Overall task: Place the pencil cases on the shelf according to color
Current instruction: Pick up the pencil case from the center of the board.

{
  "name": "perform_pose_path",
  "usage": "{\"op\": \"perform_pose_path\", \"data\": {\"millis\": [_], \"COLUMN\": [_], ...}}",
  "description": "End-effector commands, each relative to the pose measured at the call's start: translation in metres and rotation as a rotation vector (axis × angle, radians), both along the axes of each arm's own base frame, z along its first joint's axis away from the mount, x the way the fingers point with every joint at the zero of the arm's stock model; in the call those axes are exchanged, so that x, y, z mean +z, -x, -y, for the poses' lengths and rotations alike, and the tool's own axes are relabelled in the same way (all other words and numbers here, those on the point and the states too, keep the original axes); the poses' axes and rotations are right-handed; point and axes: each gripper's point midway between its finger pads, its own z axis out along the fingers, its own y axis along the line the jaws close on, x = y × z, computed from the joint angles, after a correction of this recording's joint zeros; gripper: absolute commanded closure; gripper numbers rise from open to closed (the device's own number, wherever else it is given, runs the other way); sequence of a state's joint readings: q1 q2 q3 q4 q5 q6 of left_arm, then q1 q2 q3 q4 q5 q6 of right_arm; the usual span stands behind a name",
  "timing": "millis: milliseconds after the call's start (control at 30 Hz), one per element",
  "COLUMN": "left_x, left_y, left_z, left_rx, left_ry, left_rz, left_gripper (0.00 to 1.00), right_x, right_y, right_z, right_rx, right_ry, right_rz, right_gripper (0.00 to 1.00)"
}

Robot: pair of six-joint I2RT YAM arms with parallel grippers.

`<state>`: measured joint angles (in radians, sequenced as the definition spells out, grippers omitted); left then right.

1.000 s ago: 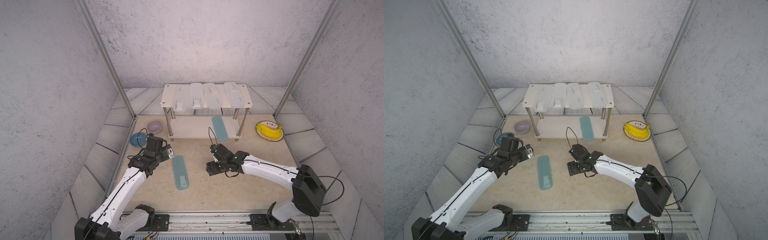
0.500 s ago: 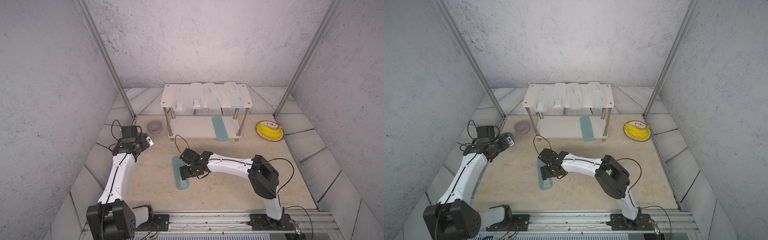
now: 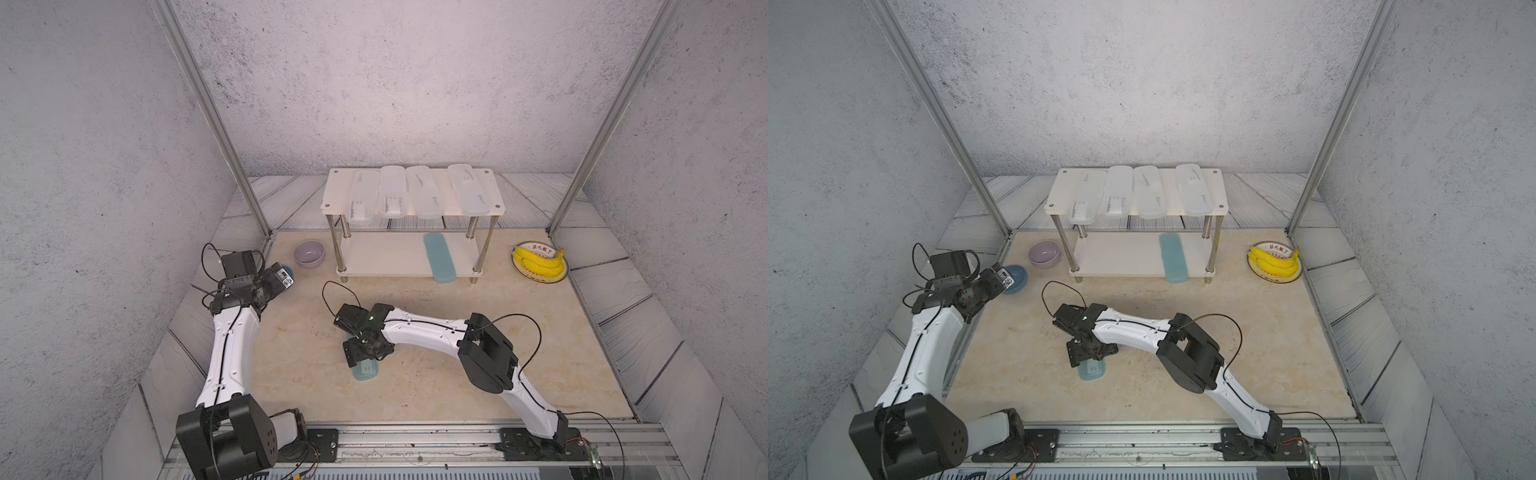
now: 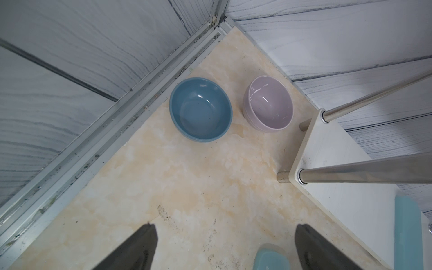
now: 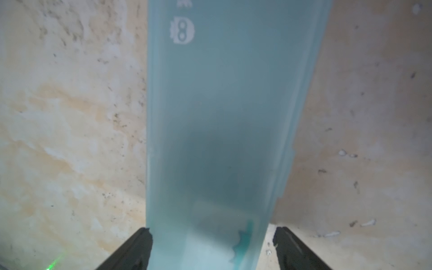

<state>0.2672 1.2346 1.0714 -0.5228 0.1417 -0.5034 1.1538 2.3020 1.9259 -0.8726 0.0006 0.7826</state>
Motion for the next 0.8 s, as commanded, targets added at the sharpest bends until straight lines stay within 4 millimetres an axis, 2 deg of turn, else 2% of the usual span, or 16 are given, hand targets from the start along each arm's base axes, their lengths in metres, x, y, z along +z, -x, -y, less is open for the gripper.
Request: {"op": "perform_pose_path", "data": {"millis": [0,333,500,767], "left_x": [0.003,0.000,-0.002,-0.002], "left_y": [0.000,-0.006,-0.011,-0.010], "left_z": [0.002,0.001,0.010,0.010], "left_rx": [-0.022,-0.015,-0.057,-0.056], "left_ry": [0.007,0.034,0.074,0.074], "left_rz": [0.025,0.039,0.062,0.069], "left_gripper": [0.01,0.01,0.01,0.02], "right_x": [-0.005,-0.012,-0.017,-0.029], "right_y": [0.008,0.022,0.021,0.025], "right_z": [0.012,0.013,0.017,0.023], "right_rx": [0.004,0.015,0.019,0.013], "right_ry": [0.084,0.131,0.160,0.208], "right_rz": [-0.001,-0.040,-0.038,-0.060], "right_gripper": [0.07,0.06,0.05,0.05]}}
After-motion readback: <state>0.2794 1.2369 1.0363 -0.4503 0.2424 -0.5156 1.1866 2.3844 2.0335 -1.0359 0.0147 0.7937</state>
